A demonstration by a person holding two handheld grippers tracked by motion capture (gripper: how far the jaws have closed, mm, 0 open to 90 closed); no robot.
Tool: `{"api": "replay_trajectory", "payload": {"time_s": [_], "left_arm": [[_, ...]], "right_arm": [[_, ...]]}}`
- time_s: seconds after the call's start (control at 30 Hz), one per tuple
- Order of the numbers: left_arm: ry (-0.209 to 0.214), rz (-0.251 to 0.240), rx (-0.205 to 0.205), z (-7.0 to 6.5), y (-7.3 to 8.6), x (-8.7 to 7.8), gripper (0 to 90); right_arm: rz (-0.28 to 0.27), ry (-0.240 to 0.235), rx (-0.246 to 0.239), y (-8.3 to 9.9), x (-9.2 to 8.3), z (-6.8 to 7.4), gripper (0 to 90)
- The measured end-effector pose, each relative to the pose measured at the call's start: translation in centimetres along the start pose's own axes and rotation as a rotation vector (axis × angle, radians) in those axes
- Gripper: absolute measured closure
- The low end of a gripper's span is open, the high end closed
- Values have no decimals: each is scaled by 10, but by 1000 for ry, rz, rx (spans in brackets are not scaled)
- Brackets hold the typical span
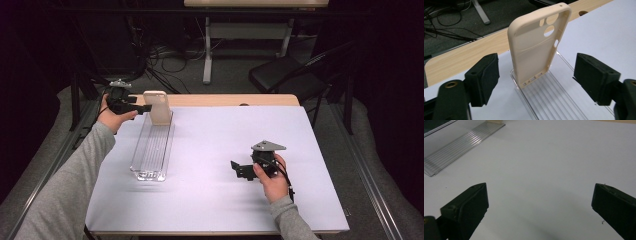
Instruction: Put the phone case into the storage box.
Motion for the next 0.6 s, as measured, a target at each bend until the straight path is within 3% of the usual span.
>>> {"api": "replay_trajectory", "payload": {"time_s": [0.23, 0.4, 0.5, 0.6], "left_arm": [[-4, 11, 4, 1, 2, -6, 172], [-10, 11, -20, 1, 2, -12, 156], [2, 9, -14, -1, 1, -17, 150], [15, -1, -40, -3, -2, -21, 132]], "right_arm": [[15, 3, -26, -2, 1, -1, 12], [22, -5, -33, -3, 1, -2, 13], [22, -5, -29, -4, 2, -4, 16], [29, -2, -29, -3, 1, -6, 21]]}}
Point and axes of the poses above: each handheld gripper's, and its own axes: x roughly forward along the jaws, y roughly out of its underside, z roughly to its left, the point moved 10 cm from there along x, roughly forward along the jaws, and after that the axes turned 8 degrees about -z, right-handed, at the moved point
